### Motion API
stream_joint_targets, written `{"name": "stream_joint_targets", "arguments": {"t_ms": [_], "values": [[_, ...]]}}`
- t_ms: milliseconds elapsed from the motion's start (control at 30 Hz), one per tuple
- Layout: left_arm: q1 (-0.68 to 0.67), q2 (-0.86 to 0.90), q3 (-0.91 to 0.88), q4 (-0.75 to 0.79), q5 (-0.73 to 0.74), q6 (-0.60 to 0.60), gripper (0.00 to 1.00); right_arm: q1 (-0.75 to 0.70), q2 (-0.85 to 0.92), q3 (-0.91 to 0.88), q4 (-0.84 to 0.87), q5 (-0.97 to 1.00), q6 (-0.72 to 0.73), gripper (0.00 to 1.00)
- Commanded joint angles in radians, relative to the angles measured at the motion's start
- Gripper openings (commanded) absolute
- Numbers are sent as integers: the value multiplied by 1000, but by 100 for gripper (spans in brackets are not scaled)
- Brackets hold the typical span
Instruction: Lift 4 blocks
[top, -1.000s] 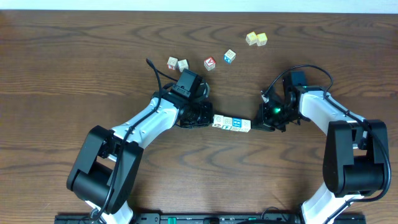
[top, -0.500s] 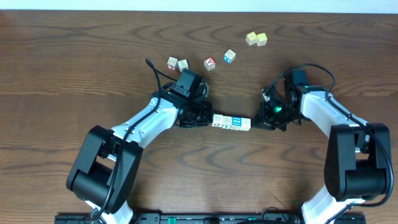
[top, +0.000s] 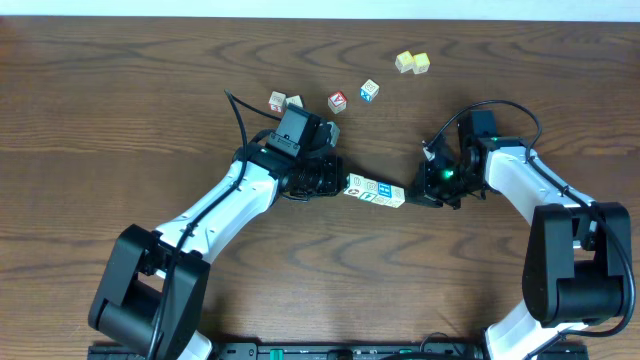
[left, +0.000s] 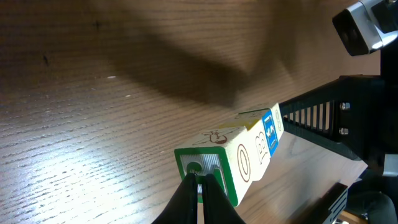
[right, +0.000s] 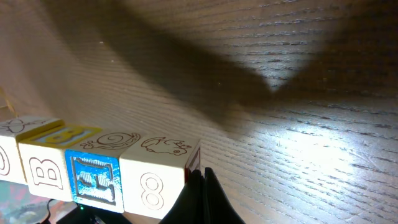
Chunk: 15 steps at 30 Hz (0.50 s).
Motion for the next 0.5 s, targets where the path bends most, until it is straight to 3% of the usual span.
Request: {"name": "stream_joint_targets", "arguments": {"t_ms": [0, 467], "values": [[-38, 9, 6, 5, 126, 2, 7, 31, -42, 34, 10, -252, 20, 1], [-38, 9, 6, 5, 126, -2, 7, 31, -116, 34, 8, -251, 39, 1]]}}
